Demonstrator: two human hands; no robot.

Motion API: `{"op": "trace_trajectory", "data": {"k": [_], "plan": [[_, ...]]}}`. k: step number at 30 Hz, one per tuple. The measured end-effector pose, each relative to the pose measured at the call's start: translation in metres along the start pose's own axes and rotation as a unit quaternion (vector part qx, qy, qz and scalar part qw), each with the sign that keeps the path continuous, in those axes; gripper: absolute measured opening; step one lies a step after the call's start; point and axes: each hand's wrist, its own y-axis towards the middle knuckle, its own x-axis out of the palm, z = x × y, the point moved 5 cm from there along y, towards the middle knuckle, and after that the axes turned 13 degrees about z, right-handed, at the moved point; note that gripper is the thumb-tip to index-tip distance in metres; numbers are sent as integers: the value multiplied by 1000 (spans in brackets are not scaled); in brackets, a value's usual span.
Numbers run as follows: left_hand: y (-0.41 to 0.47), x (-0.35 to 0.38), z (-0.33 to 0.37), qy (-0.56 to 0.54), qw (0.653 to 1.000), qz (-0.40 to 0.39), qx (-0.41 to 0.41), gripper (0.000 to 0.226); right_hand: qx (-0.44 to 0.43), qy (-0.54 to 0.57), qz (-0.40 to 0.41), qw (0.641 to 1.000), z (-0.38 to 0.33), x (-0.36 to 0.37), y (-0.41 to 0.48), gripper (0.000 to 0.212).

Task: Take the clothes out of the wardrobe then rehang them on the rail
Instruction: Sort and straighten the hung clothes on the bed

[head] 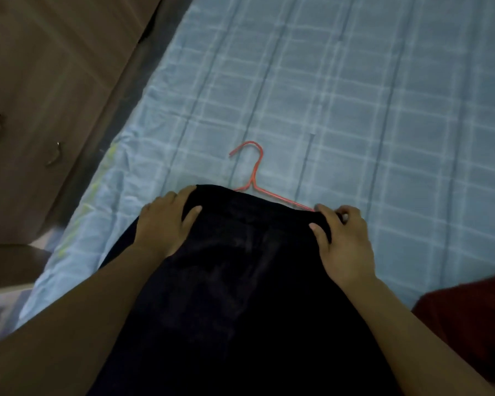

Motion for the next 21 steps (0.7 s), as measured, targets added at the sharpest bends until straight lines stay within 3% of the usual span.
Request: {"op": "trace_trajectory", "data": {"k": [5,11,17,21], "plan": [[-12,-20,3,-10,1000,8,-9,56,-6,50,-5,999,-5,-10,-6,28],[-68,-92,0,-117,990,53,-52,50,-40,113,53,991,-52,-79,-25,19],[-176,-193,-22,-156,979,114,-69,46,-105,146,104,978,-124,-143,-87,19],[-271,-250,-58,-149,964,179,-131,44,-166,168,88,968,-189,-169,-147,18]]}}
